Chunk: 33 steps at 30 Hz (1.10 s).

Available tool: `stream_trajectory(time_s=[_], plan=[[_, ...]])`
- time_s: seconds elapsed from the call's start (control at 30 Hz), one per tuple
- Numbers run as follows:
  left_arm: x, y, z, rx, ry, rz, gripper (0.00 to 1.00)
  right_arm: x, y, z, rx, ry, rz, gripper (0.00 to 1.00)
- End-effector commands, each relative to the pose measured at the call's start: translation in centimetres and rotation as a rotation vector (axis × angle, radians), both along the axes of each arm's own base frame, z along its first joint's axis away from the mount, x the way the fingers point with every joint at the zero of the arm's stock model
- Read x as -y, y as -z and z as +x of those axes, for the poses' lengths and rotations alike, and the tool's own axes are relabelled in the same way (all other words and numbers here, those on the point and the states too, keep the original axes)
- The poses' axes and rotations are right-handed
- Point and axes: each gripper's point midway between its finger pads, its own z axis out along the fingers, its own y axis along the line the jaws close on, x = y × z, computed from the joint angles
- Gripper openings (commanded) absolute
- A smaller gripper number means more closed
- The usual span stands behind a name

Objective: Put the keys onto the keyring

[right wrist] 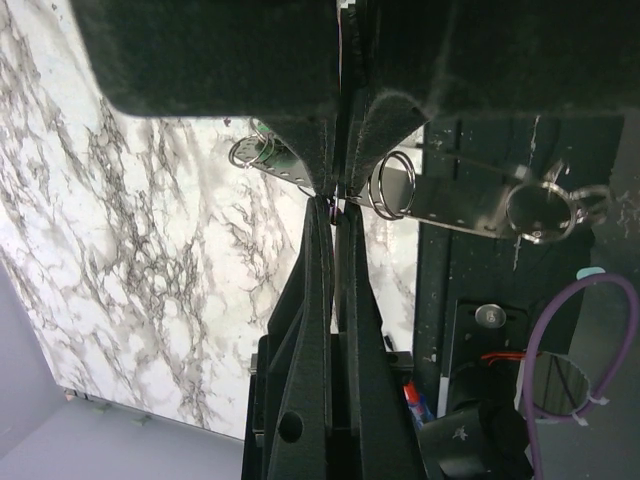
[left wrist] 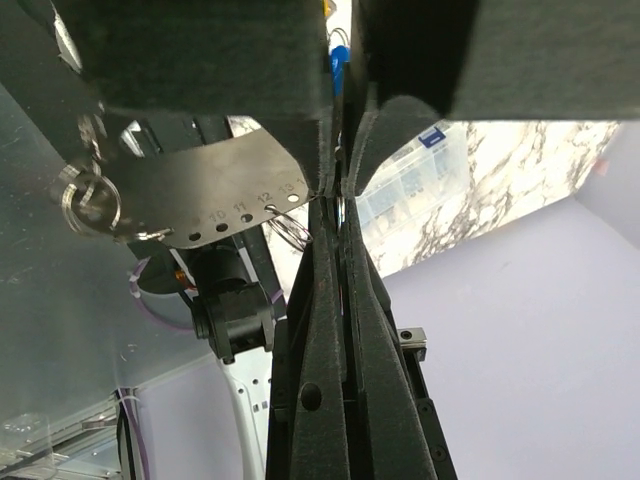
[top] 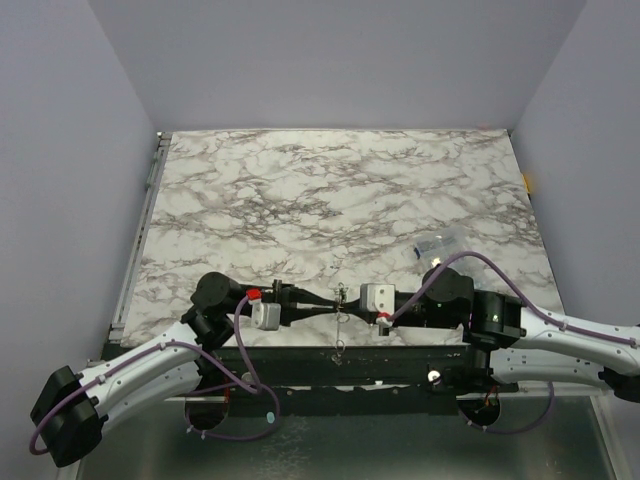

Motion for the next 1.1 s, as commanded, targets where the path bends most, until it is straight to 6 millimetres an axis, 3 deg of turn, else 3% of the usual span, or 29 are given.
stream_trajectory(time_s=[0.0, 0.3, 0.43, 0.6, 1.07], plan=[[0.0, 0.4, 0.3, 0.000, -0.023, 0.002, 0.00, -0.9, -2.3, -1.1, 0.032, -0.073, 0.100, 0.01], [0.1, 0.0, 0.6, 0.002, -0.036, -0.006, 0.00, -1.1, -1.3, -1.0, 0.040, -0.077, 0.074, 0.01], [0.0, -0.3, 0.9, 0.002, -0.058, -0.017, 0.00, -1.1, -0.8, -1.0, 0.035, -0.079, 0.048, 0.15], [-0.1, -0.4, 1.1, 0.002, -0.076, -0.025, 0.00, -1.1, -0.5, -0.9, 0.034, -0.075, 0.038, 0.21], [-0.1, -0.4, 1.3, 0.001, -0.083, -0.024, 0.00, -0.5, -0.1, 0.6, 0.057, 0.004, -0.031, 0.19]])
